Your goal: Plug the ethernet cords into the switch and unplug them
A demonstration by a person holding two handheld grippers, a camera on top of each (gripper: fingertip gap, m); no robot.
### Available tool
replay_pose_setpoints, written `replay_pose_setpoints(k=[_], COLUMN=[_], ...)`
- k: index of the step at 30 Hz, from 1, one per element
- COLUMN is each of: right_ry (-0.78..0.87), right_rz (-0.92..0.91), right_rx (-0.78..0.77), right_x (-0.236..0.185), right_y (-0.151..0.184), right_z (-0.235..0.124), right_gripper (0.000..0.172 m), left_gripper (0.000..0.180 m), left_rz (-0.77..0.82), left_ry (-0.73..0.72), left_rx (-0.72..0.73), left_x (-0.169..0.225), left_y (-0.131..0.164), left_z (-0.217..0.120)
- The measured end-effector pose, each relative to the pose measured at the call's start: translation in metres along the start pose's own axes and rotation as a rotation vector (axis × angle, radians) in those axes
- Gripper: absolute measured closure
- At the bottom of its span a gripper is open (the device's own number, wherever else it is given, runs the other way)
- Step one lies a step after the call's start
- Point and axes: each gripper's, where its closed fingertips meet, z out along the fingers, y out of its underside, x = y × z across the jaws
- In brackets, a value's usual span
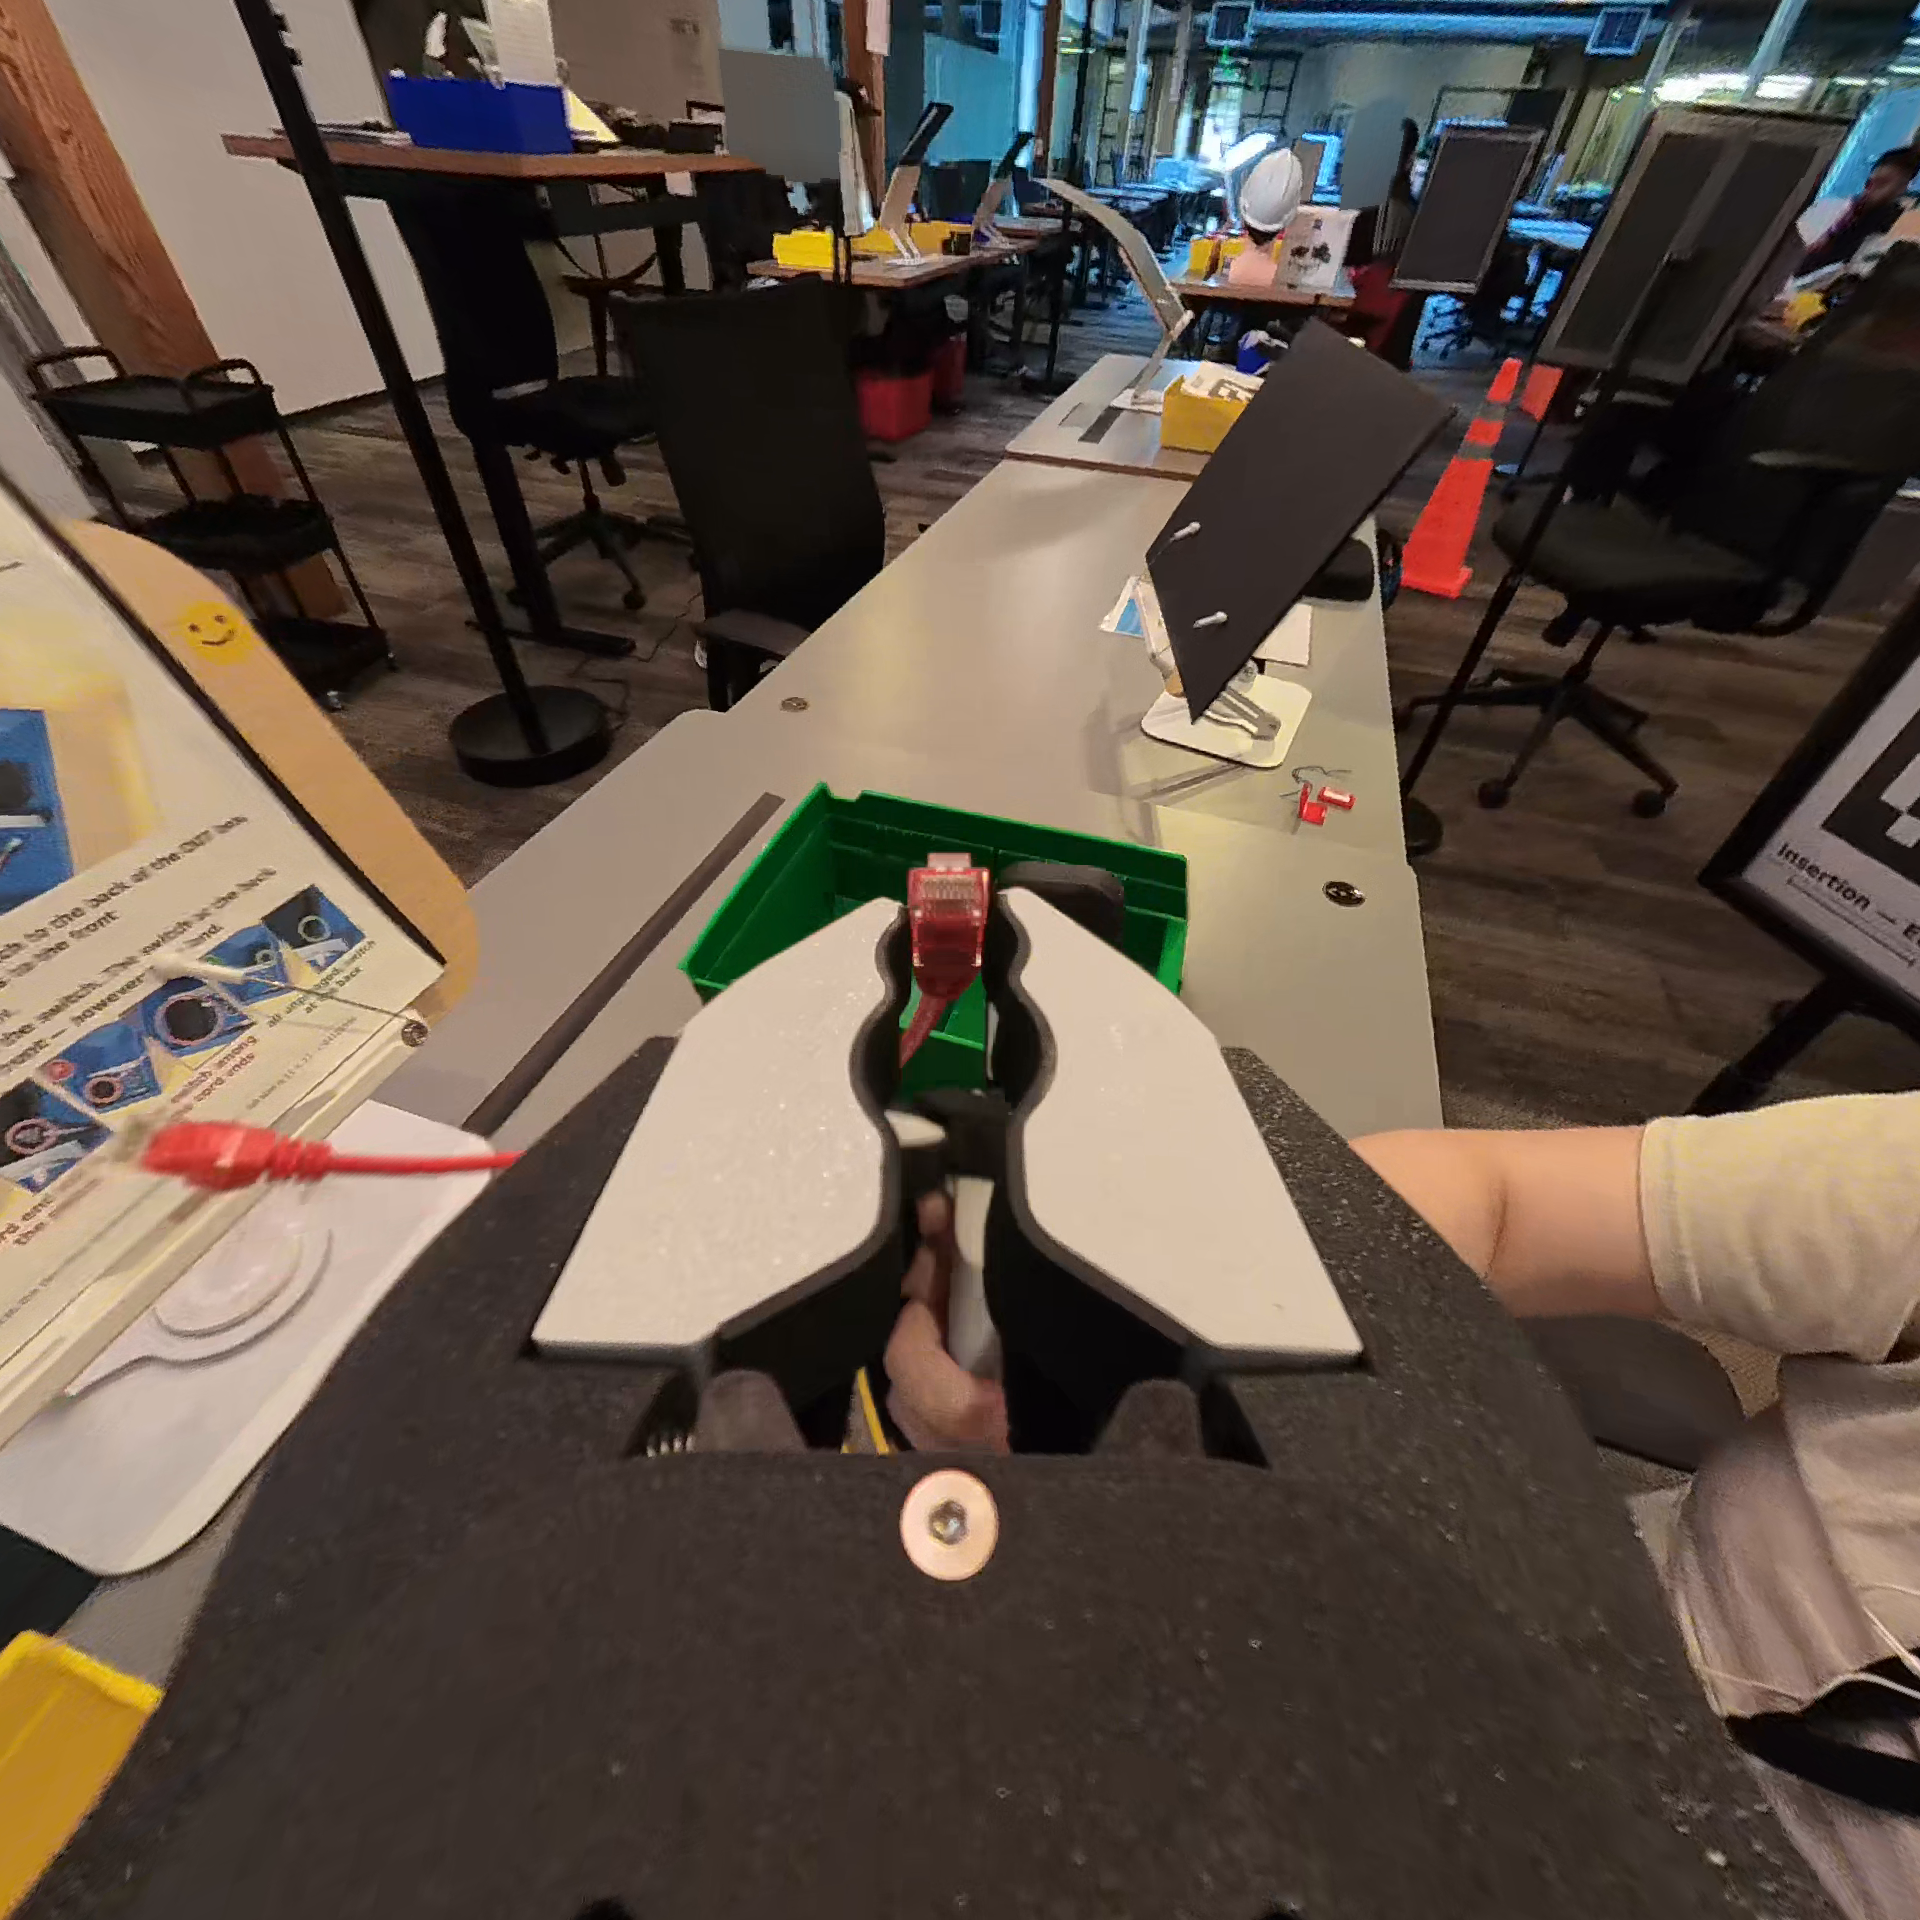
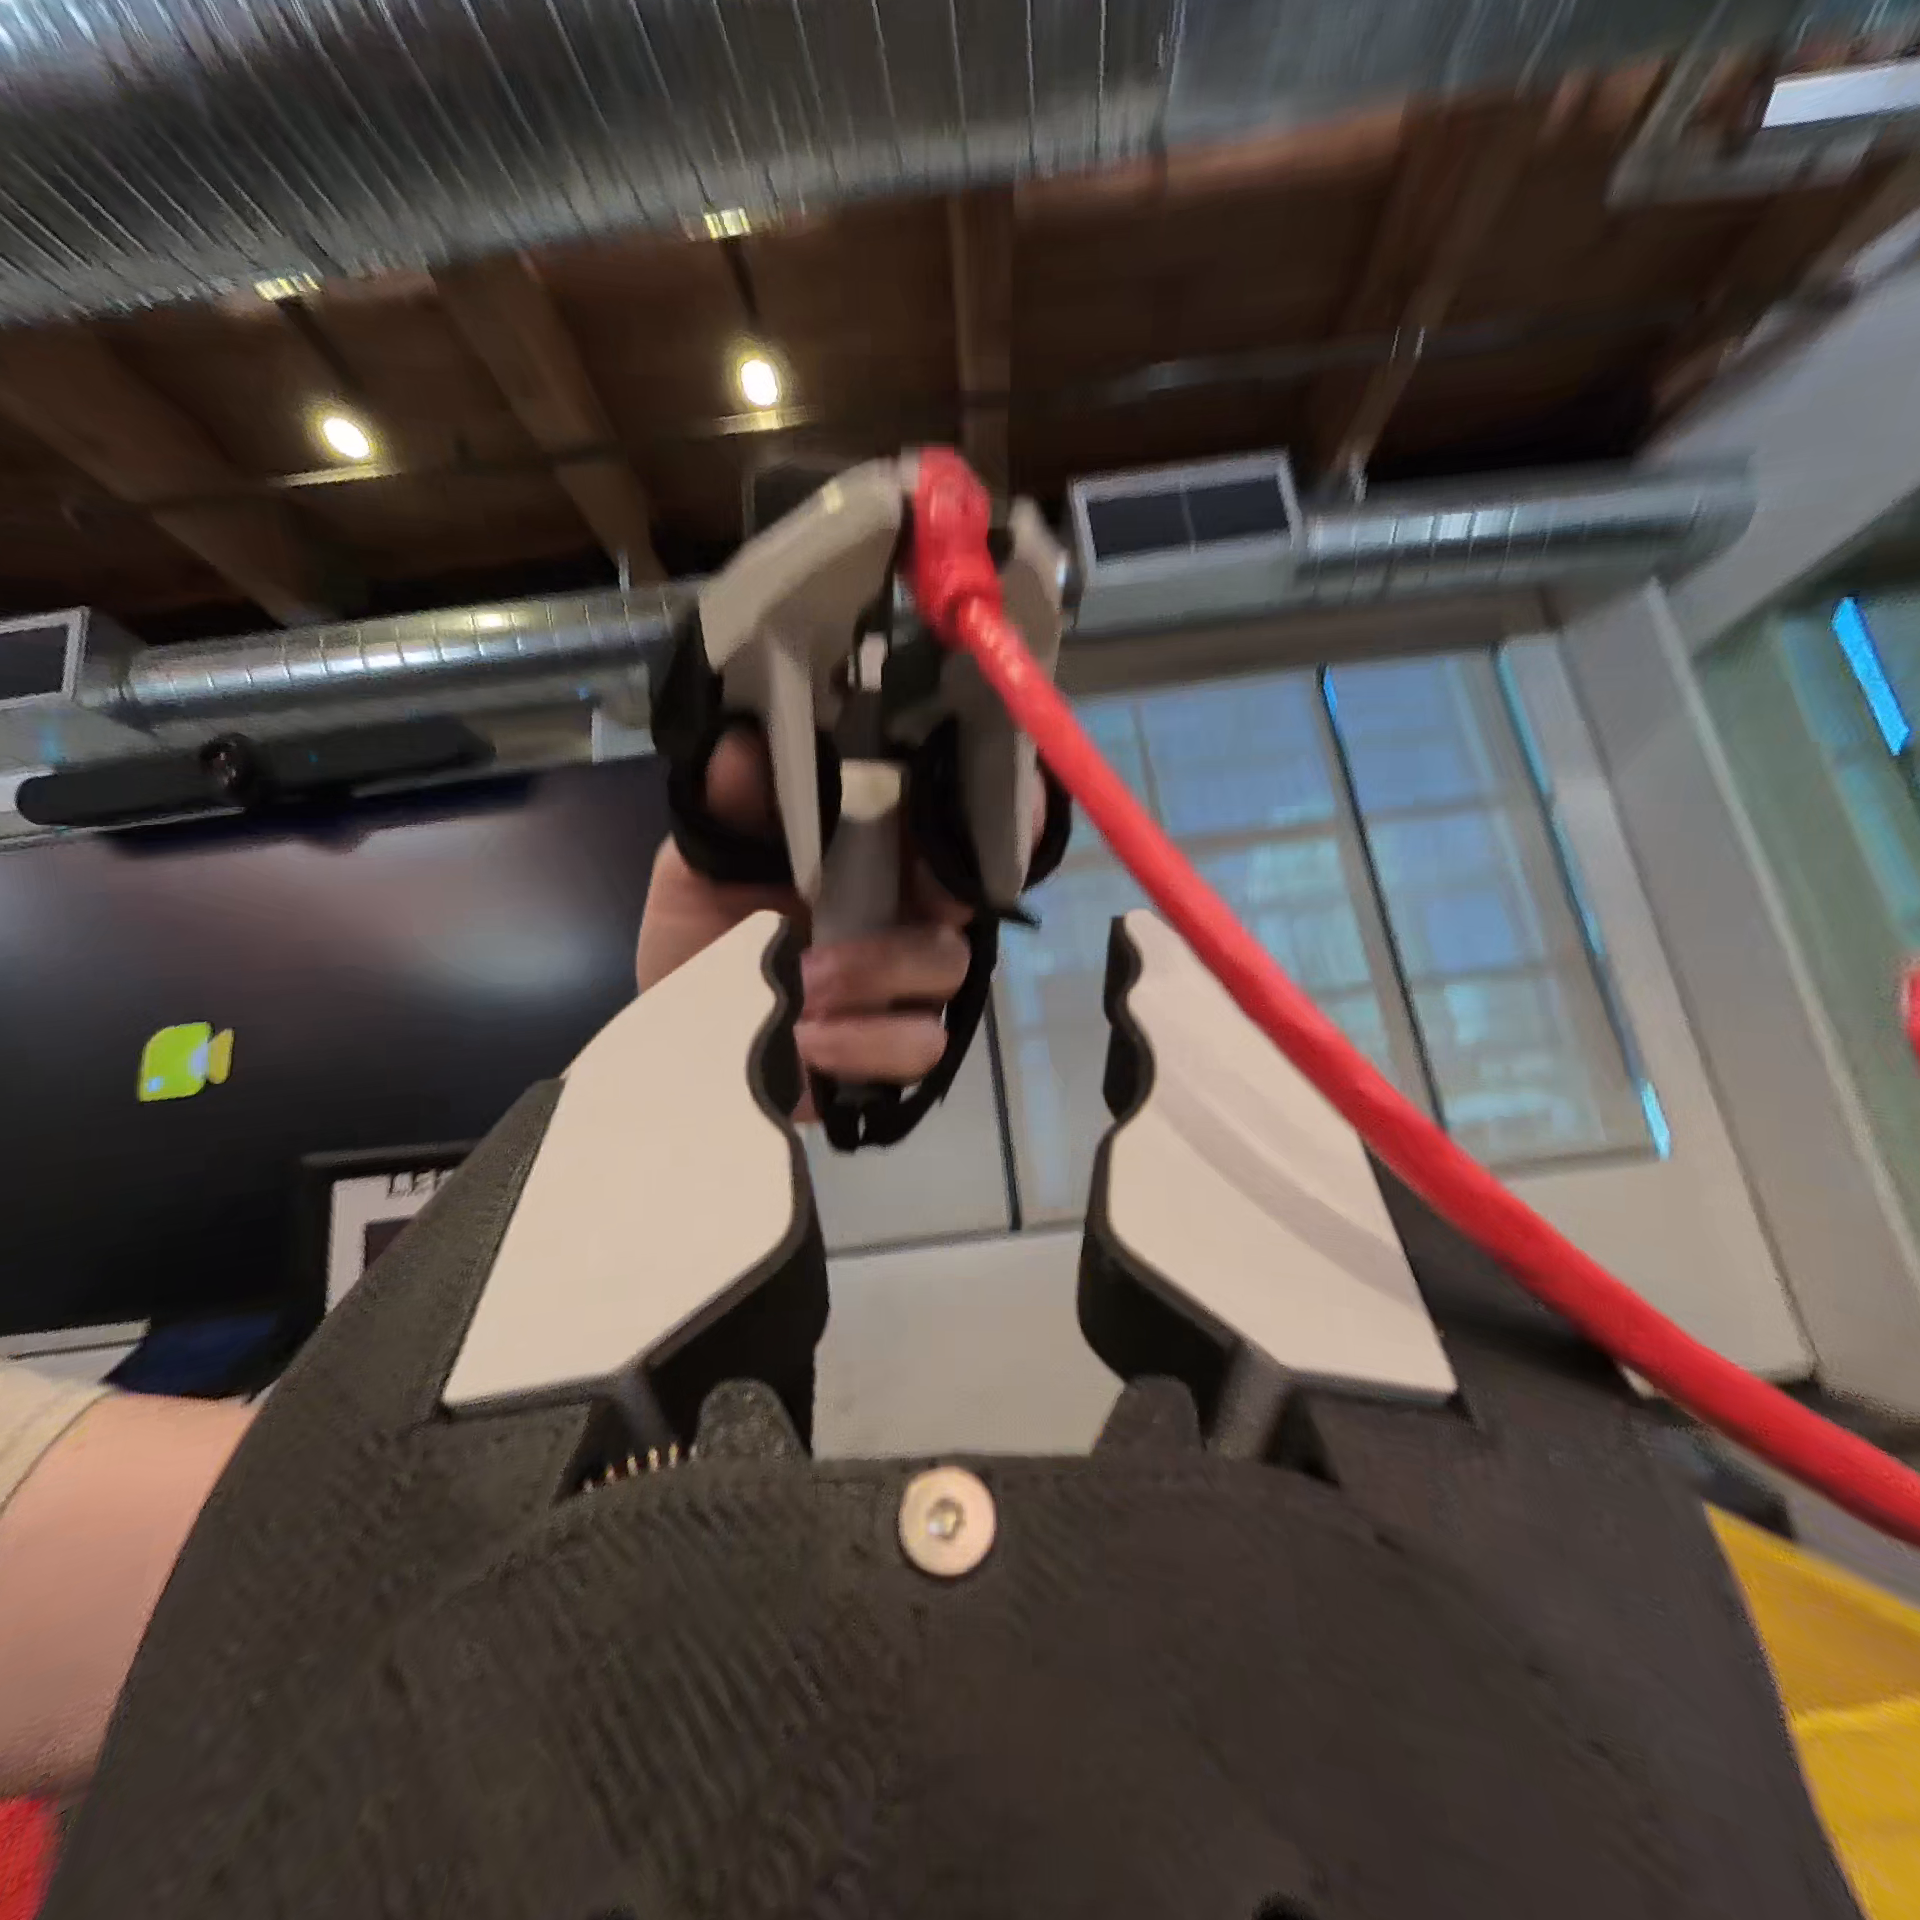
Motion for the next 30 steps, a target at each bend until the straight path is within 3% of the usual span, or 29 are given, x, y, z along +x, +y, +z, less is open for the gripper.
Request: replay_pose_setpoints(k=[3, 5, 9, 14, 18, 21, 24, 28, 30], right_ry=[-0.051, -0.127, -0.201, -0.197, -0.162, -0.149, -0.142, -0.143, -0.164], right_rz=[-0.073, -0.087, -0.103, -0.166, -0.421, -0.591, -0.727, -0.669, -0.645], right_rx=[0.124, 0.167, 0.127, -0.044, -0.053, -0.105, -0.151, -0.206, -0.217], right_x=[-0.010, -0.023, -0.036, -0.033, -0.042, -0.050, -0.054, -0.052, -0.054], right_y=[-0.038, -0.057, -0.069, -0.062, -0.070, -0.071, -0.068, -0.063, -0.061], right_z=[-0.012, -0.015, -0.015, -0.012, -0.014, -0.014, -0.014, -0.012, -0.012], right_gripper=[0.123, 0.141, 0.156, 0.168, 0.170, 0.171, 0.171, 0.171, 0.171], left_gripper=[0.169, 0.169, 0.169, 0.168, 0.155, 0.127, 0.126, 0.126, 0.126], left_rz=[-0.010, -0.028, -0.045, 0.050, 0.036, -0.077, -0.236, -0.441, -0.540], left_ry=[0.053, 0.102, 0.188, 0.156, 0.106, 0.104, 0.205, 0.297, 0.379], left_rx=[0.009, 0.019, 0.050, 0.033, 0.052, 0.148, 0.227, 0.288, 0.387], left_x=[0.012, 0.019, 0.031, 0.031, 0.027, 0.025, 0.030, 0.027, 0.025], left_y=[0.004, 0.009, 0.013, 0.020, 0.025, 0.031, 0.042, 0.061, 0.059], left_z=[-0.001, -0.002, -0.007, -0.010, -0.015, -0.023, -0.024, -0.012, -0.015])
